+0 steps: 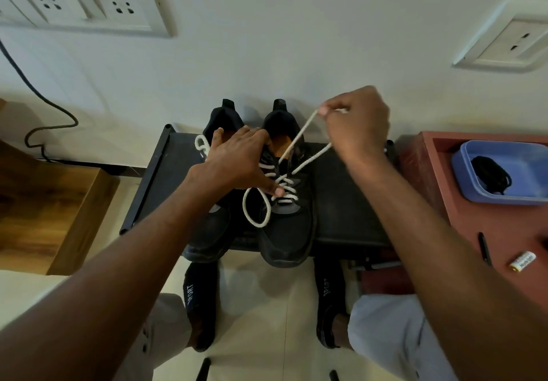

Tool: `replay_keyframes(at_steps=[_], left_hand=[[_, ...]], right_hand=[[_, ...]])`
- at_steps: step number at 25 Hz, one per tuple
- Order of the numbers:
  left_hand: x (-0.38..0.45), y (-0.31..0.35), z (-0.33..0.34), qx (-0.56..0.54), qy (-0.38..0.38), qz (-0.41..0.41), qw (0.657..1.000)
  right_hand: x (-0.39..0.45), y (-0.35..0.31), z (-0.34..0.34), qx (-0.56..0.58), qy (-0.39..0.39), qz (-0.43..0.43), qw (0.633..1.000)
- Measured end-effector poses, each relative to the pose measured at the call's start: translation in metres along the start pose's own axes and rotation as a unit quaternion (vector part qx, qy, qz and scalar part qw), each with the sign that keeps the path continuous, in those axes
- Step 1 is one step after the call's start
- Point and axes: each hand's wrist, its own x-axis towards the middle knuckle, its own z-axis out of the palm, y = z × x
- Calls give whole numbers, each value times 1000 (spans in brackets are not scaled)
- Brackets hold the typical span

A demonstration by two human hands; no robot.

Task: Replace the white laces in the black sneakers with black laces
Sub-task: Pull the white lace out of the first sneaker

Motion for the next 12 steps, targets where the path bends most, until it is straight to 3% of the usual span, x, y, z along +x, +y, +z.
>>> replay_keyframes(at_steps=[2, 4, 6, 8, 10, 12], left_hand=[[0, 1, -1, -2, -3, 0, 1000], [1, 2, 0, 3, -4, -3, 1000], [2, 2, 0, 12, -8, -5, 1000], [1, 2, 0, 15, -9, -6, 1000], [-1, 4, -1, 6, -7, -8, 1000], [-3, 4, -3, 6, -2, -6, 1000]], right_hand=[[4, 7, -11, -40, -1, -32, 999], [-8, 3, -3, -127, -106, -120, 979], [-24, -4, 17, -209, -213, -184, 937], [-32, -7, 33, -249, -267, -187, 912], [-29, -10, 30, -187, -212, -129, 951], [-17, -10, 12, -38, -106, -5, 994]])
